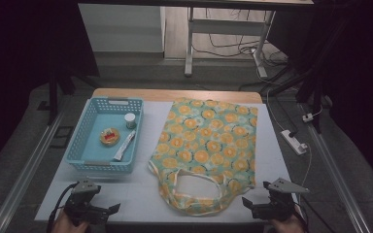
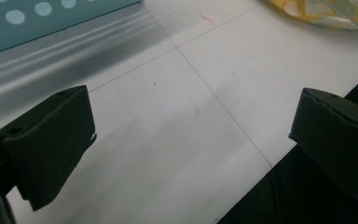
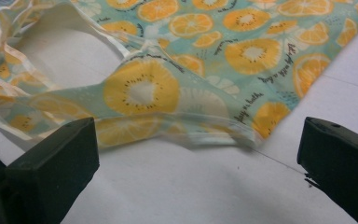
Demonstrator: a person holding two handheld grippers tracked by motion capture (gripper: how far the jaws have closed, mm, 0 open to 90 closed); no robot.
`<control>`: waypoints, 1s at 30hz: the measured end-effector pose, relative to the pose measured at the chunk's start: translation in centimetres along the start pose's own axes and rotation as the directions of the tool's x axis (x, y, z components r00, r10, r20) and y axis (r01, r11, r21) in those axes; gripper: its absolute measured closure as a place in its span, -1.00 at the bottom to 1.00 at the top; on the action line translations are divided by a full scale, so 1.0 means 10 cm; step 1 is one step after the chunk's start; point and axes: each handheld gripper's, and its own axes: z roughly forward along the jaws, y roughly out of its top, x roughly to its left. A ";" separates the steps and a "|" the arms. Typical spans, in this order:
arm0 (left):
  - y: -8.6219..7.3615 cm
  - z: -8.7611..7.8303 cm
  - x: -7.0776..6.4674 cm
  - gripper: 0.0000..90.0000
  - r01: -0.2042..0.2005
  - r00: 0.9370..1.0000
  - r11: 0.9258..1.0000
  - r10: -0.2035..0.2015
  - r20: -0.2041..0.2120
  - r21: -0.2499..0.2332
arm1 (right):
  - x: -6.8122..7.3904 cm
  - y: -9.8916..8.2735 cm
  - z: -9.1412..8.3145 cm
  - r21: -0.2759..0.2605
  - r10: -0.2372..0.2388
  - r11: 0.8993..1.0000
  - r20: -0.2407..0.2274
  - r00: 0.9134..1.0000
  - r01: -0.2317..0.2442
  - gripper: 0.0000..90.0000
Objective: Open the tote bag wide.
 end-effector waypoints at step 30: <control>0.02 0.02 -0.01 -1.00 -0.001 1.000 1.000 0.001 -0.004 0.013 | 0.23 0.25 0.10 -0.003 -0.090 0.996 -0.116 0.989 0.090 -1.00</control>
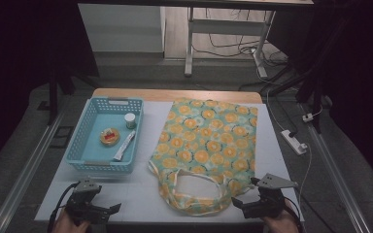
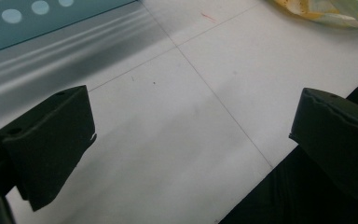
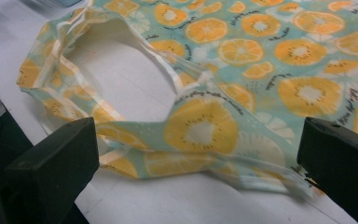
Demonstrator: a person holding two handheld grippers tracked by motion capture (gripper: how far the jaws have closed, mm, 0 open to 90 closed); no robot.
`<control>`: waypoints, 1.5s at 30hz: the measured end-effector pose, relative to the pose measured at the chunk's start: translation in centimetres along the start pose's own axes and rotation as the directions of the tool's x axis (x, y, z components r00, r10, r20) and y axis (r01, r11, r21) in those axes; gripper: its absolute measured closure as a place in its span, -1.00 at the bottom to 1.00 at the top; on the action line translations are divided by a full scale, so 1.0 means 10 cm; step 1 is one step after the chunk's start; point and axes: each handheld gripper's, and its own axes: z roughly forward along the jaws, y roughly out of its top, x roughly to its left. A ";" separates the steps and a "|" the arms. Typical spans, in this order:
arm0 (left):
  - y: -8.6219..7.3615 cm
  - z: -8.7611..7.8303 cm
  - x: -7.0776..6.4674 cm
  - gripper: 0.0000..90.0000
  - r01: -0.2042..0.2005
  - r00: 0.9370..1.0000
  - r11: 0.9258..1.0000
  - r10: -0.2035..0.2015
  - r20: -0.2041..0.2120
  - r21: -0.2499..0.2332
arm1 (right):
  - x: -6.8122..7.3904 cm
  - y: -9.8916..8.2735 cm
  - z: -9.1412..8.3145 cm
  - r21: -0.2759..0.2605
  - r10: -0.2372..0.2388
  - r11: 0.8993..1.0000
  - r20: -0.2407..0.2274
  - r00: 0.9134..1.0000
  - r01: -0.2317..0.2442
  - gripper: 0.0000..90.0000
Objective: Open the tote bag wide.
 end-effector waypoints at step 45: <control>0.00 0.00 0.00 -1.00 -0.006 1.000 1.000 0.006 0.001 0.006 | 0.75 0.25 0.83 0.180 -0.222 0.947 -0.237 0.946 0.267 -0.75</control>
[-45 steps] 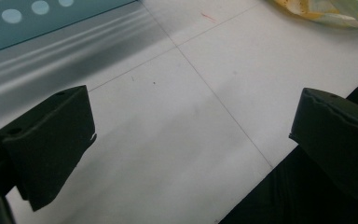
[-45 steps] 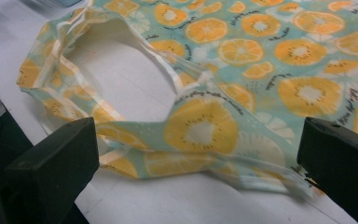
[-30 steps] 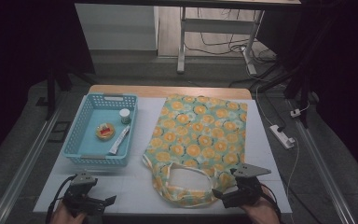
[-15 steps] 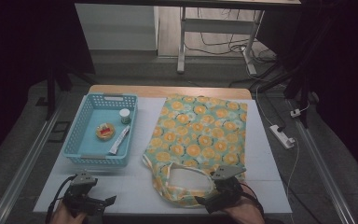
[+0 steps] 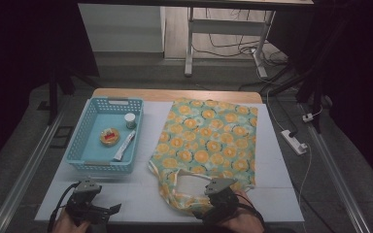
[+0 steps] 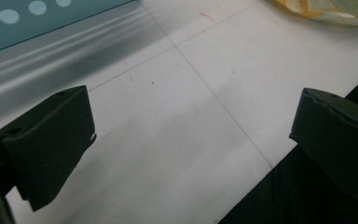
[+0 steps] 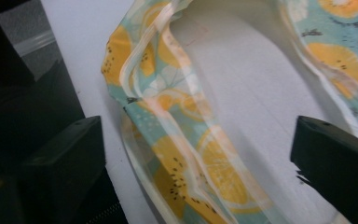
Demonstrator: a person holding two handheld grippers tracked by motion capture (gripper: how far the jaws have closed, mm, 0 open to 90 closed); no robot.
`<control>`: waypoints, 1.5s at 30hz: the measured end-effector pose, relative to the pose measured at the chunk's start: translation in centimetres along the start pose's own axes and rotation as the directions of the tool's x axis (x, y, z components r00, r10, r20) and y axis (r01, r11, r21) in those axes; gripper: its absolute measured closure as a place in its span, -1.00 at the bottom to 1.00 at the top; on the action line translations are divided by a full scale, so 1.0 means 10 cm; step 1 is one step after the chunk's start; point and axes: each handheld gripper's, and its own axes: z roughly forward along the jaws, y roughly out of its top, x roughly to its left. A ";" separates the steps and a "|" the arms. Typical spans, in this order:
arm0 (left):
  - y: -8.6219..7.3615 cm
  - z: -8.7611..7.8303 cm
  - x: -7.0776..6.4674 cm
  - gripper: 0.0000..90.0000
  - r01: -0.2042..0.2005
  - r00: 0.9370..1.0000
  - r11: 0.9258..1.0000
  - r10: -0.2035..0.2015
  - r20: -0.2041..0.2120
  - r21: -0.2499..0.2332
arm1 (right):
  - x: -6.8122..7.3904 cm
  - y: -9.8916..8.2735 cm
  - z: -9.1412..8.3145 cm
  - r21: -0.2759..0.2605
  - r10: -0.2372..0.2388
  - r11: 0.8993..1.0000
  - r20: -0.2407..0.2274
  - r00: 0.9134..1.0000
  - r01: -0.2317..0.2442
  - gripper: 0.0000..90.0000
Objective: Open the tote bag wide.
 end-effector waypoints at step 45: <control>0.01 0.01 -0.01 -1.00 -0.001 1.000 1.000 0.001 -0.010 0.012 | -0.88 0.69 -0.39 -0.153 0.045 0.987 0.013 0.999 -0.042 1.00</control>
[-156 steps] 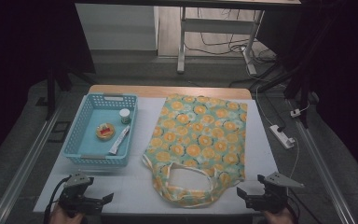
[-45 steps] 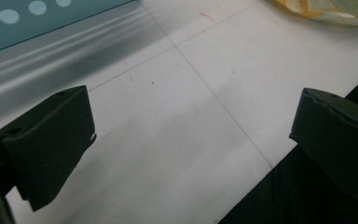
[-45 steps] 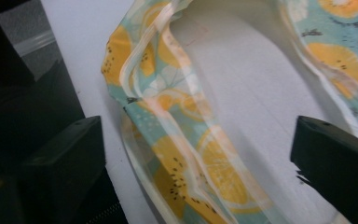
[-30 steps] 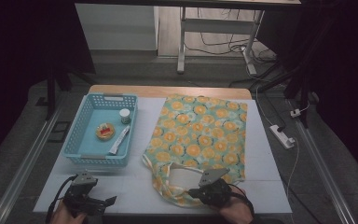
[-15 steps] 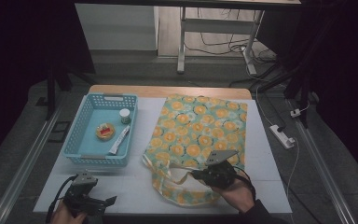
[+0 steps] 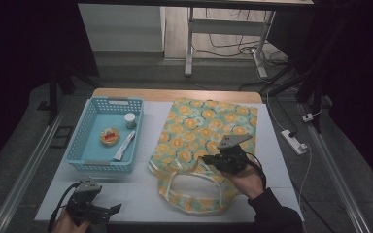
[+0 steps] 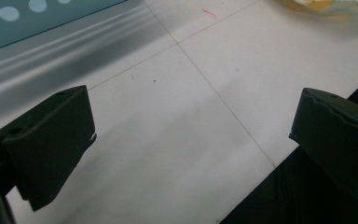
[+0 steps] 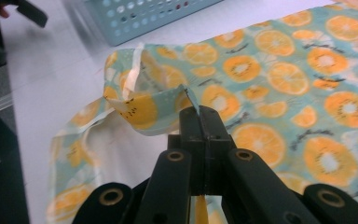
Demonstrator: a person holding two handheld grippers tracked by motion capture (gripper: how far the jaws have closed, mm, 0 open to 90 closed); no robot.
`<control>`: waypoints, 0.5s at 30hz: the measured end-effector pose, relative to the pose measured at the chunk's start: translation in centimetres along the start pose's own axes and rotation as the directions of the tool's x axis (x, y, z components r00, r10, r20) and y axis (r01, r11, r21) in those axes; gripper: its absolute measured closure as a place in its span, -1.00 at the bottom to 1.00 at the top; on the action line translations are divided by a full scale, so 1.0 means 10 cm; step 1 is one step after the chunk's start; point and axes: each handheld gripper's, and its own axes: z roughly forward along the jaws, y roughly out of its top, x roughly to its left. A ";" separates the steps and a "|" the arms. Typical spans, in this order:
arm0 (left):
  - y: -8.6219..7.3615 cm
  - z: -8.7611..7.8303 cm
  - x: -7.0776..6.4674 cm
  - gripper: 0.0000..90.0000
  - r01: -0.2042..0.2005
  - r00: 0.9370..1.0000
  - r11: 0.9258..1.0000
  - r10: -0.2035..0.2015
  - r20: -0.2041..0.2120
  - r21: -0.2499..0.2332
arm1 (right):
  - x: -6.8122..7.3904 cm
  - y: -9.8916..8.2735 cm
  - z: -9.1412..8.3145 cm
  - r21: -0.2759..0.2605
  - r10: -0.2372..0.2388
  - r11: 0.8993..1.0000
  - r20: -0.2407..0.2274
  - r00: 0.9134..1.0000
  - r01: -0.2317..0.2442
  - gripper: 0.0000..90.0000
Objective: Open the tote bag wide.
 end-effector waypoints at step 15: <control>0.00 0.00 0.00 -1.00 -0.001 1.000 1.000 0.001 -0.001 -0.002 | -0.48 0.30 0.05 -0.040 0.047 0.998 0.085 0.995 -0.044 1.00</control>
